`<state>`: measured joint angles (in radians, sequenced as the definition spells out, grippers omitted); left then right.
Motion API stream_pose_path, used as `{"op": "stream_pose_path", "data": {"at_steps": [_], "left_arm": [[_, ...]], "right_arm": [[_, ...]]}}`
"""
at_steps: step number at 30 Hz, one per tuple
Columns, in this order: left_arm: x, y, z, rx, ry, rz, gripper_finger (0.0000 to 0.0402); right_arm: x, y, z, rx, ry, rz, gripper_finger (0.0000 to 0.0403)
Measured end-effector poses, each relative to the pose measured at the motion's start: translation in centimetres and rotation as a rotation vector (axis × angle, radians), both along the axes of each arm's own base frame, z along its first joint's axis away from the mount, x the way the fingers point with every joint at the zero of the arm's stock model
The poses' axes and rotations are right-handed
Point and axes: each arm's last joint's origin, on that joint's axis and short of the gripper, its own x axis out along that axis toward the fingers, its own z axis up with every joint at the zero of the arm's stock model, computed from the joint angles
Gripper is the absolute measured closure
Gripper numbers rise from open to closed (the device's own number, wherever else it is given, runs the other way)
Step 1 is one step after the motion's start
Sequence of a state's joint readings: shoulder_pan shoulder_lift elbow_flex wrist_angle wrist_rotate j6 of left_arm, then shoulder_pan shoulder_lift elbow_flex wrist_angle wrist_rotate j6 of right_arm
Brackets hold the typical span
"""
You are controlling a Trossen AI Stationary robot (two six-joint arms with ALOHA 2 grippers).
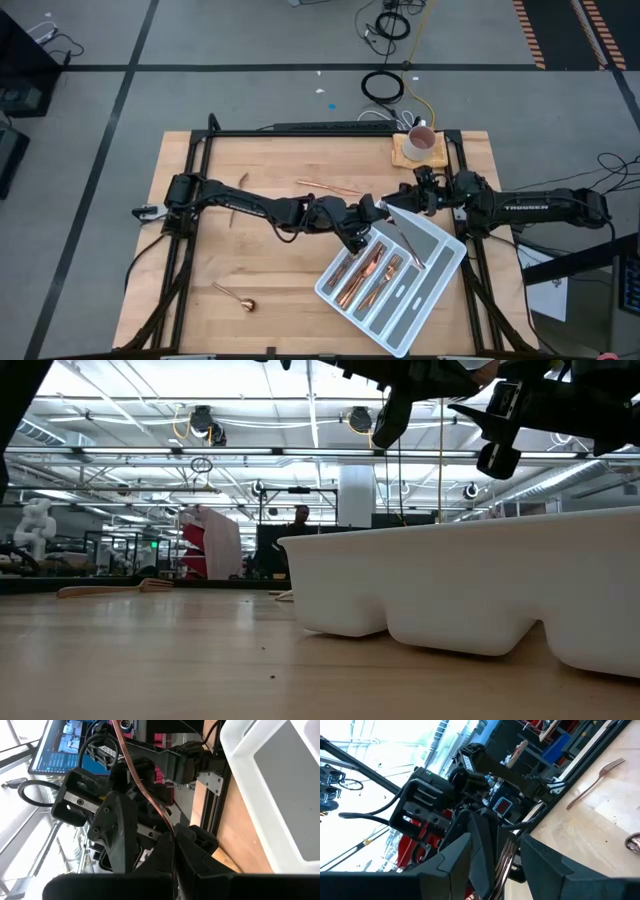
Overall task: Sort silverware
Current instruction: Put the gold fork into the cutlery tray with the other gold forks
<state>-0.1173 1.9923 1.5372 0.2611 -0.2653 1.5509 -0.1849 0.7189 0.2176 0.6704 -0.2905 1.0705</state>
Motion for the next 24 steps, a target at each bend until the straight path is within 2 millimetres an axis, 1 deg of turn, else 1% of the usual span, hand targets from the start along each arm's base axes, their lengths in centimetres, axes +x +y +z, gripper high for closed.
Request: {"op": "stream_pose_path", "data": {"at_steps": [12,15,17,19,24], "left_arm": [[0.00,0.02,0.01,0.001,-0.001,0.001,0.0400],[0.00,0.00,0.01,0.001,-0.001,0.000,0.0401],[0.00,0.02,0.00,0.001,0.000,0.000,0.0401],[0.00,0.02,0.00,0.001,0.000,0.000,0.0401],[0.00,0.02,0.01,0.002,0.000,0.000,0.0401]], "right_arm": [[0.12,0.36,-0.52,0.012,0.054,0.023,0.0245],[0.12,0.36,-0.52,0.010,0.054,0.023,0.0254],[0.13,0.36,-0.52,0.003,0.053,0.024,0.0271],[0.13,0.37,-0.52,-0.007,0.052,0.025,0.0297],[0.12,0.37,-0.54,-0.058,0.047,0.019,0.0383]]}}
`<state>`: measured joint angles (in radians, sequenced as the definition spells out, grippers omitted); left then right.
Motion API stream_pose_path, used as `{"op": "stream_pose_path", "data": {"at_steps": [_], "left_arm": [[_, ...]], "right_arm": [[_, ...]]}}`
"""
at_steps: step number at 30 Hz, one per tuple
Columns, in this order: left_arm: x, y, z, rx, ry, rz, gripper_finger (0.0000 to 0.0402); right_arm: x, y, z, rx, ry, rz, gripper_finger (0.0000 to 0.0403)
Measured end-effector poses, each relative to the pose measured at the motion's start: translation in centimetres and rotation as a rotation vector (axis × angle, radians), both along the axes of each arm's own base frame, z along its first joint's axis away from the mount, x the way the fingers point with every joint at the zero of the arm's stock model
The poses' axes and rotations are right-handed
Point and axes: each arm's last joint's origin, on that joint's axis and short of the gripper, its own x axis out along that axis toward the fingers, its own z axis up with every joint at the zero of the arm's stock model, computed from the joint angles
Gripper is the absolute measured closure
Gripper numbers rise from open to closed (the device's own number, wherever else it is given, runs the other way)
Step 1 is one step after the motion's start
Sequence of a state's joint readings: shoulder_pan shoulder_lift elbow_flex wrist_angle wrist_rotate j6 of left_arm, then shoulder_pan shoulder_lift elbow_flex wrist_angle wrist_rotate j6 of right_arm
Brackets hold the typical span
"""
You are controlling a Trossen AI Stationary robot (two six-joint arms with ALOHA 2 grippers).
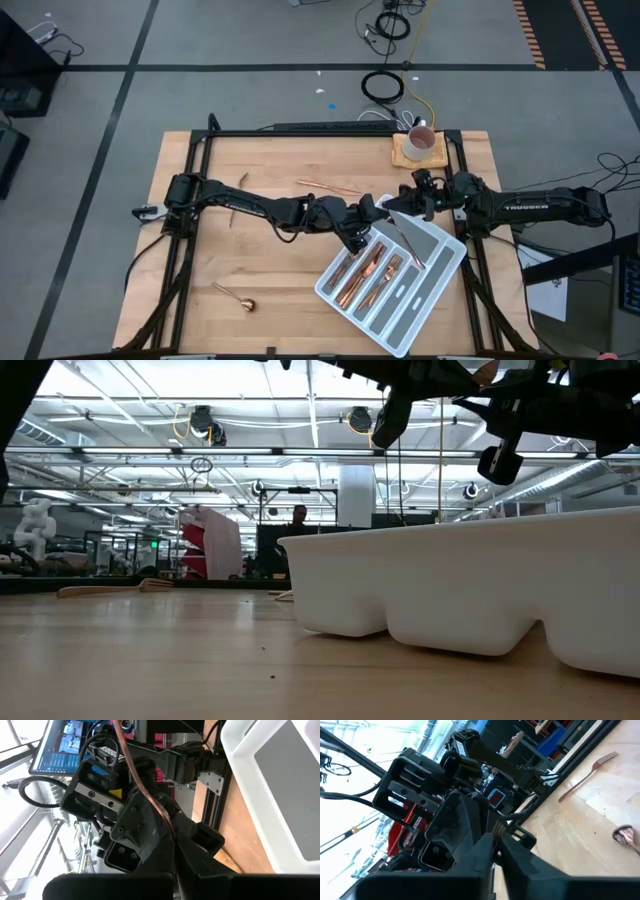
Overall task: Sort silverware
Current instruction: Put the gold fork into the cutlery tray with the other gold forks
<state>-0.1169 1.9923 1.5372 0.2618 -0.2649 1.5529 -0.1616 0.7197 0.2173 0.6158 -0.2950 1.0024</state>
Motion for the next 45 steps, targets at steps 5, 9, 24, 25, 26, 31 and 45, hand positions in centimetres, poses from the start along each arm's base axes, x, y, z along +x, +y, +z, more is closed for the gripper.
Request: {"op": "stream_pose_path", "data": {"at_steps": [5,9,24,25,26,31,45], "left_arm": [[0.0,0.0,0.0,0.001,0.002,0.000,0.0401],[0.0,0.1,0.0,0.001,0.001,0.004,0.0401],[0.0,0.6,0.2,-0.097,-0.021,0.023,0.0390],[0.0,0.7,0.2,-0.114,-0.023,0.027,0.0390],[0.0,0.8,0.2,-0.126,-0.025,0.031,0.0390],[0.0,0.9,0.2,-0.132,-0.021,0.034,0.0389],[0.1,1.5,0.0,-0.161,-0.007,0.051,0.0388]], "right_arm": [[0.0,0.0,0.0,-0.019,-0.004,-0.009,0.0400],[0.0,-0.1,0.1,-0.012,-0.015,-0.054,0.0401],[0.0,0.0,0.4,-0.013,-0.050,-0.098,0.0403],[0.0,0.0,0.4,-0.012,-0.049,-0.103,0.0403],[0.0,0.0,0.4,-0.010,-0.046,-0.114,0.0403],[0.0,-0.1,0.3,-0.008,-0.036,-0.146,0.0403],[0.0,-0.2,0.3,-0.003,-0.038,-0.171,0.0403]]}}
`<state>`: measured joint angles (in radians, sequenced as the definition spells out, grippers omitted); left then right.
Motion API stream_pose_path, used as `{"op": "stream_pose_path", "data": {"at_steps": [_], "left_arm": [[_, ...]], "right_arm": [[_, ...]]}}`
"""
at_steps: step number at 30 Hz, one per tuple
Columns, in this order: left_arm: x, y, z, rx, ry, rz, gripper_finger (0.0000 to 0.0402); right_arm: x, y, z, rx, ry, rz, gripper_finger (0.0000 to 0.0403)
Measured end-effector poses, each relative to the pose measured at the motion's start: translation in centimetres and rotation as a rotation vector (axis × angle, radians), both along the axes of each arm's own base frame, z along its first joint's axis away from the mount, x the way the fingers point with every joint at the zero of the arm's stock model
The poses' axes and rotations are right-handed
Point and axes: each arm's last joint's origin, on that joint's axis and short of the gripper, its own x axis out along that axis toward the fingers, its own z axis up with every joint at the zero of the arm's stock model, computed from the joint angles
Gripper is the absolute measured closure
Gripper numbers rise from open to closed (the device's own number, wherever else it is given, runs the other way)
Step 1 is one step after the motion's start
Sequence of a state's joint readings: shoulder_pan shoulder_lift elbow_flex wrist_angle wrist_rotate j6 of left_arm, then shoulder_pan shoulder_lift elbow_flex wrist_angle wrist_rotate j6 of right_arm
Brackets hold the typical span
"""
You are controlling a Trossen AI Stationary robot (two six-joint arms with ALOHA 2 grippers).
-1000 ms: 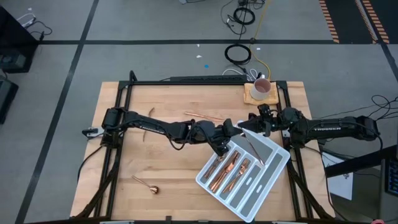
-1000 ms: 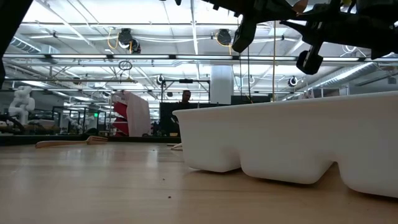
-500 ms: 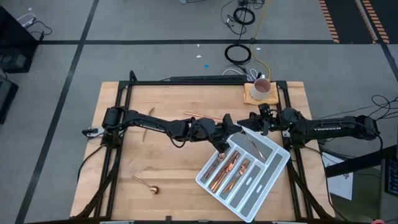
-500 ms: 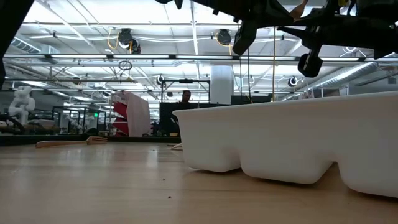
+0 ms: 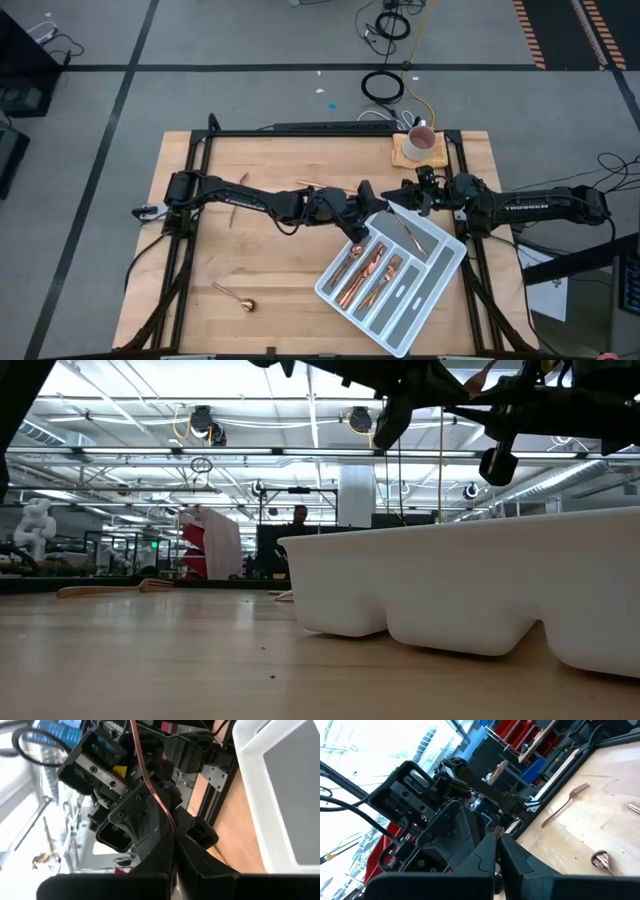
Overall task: Sort silverware
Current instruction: Put the gold fork into the cutlery tray with the other gold forks
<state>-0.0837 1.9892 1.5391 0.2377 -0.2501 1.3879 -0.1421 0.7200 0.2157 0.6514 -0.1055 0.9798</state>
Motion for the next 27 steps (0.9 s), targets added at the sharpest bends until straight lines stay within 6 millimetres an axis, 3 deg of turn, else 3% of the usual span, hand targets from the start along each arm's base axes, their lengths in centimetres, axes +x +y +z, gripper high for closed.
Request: {"op": "stream_pose_path", "data": {"at_steps": [6,18,27], "left_arm": [[0.01,-0.06,-0.13,-0.009,0.009,-0.020,0.0375],[0.20,-0.17,0.18,-0.154,-0.013,-0.020,0.0289],[0.12,-0.06,-0.09,-0.300,-0.011,0.049,0.0281]], "right_arm": [[0.00,0.05,-0.02,-0.003,0.003,0.018,0.0403],[-0.01,0.03,0.21,0.000,-0.010,0.011,0.0402],[0.03,-0.44,-0.50,0.067,0.056,-0.142,0.0402]]}}
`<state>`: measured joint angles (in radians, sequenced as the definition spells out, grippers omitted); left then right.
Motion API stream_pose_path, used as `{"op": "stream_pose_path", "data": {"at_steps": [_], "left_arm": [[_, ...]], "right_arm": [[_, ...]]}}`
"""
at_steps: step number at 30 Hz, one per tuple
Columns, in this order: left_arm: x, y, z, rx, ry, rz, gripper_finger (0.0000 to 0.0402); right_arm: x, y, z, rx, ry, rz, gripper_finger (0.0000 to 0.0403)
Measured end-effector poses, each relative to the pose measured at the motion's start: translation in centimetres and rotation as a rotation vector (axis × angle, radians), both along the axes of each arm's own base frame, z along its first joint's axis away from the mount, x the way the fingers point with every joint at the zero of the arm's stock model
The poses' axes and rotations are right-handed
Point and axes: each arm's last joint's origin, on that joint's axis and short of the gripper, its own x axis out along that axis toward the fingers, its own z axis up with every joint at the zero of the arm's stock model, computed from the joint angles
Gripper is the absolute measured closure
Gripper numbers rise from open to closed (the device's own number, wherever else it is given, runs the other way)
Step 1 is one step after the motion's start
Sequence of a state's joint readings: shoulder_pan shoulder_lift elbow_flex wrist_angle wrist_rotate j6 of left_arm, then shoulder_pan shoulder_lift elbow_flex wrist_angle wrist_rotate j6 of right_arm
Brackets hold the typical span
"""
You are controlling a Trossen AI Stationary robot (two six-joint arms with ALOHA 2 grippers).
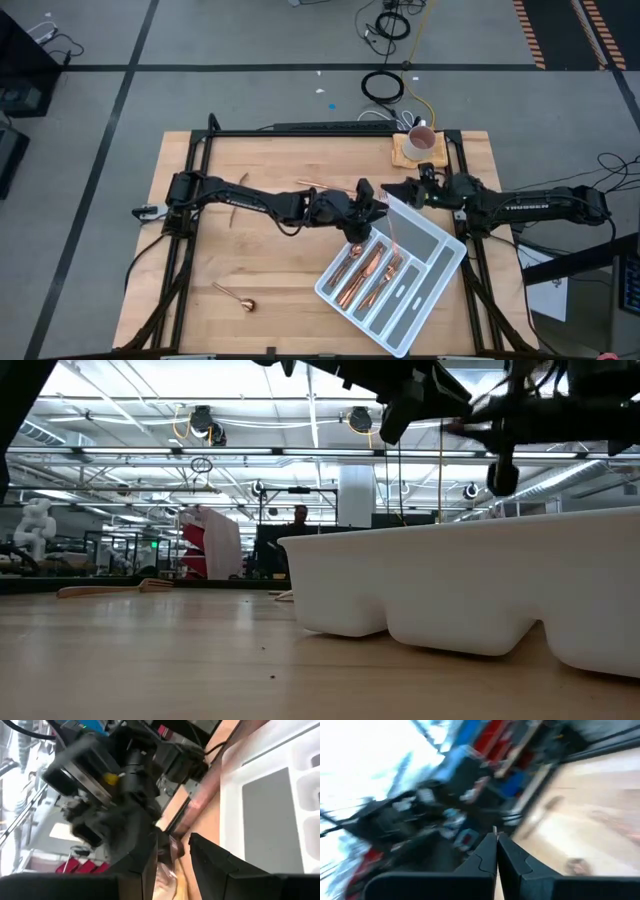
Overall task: Sort silverware
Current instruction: Put the gold fork into the cutlery tray with the other gold forks
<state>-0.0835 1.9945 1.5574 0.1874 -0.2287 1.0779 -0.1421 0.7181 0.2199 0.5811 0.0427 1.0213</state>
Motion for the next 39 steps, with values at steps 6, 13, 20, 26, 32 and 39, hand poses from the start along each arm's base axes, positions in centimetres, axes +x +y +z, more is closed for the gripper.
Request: {"op": "stream_pose_path", "data": {"at_steps": [6,13,20,26,32,39], "left_arm": [[-0.1,0.0,-0.1,0.018,0.016,0.060,0.0281],[-0.4,0.5,-0.5,0.074,0.062,0.231,0.0281],[-1.0,2.5,-1.3,0.076,0.122,0.507,0.0281],[-1.0,3.7,-1.1,-0.036,0.053,0.596,0.0281],[-0.9,3.9,-0.8,-0.069,0.001,0.605,0.0281],[-0.6,4.0,0.0,-0.100,-0.090,0.603,0.0281]], "right_arm": [[-0.2,-0.4,-2.4,0.063,0.236,-0.154,0.0402],[-0.3,0.1,-2.6,0.059,0.262,-0.168,0.0402],[-0.9,3.4,-3.1,0.083,0.304,-0.164,0.0403],[-2.4,7.0,-3.5,0.079,0.281,-0.250,0.0403],[-4.5,10.1,-4.4,0.056,0.195,-0.355,0.0403],[-4.2,13.2,-6.8,0.040,0.132,-0.377,0.0403]]}}
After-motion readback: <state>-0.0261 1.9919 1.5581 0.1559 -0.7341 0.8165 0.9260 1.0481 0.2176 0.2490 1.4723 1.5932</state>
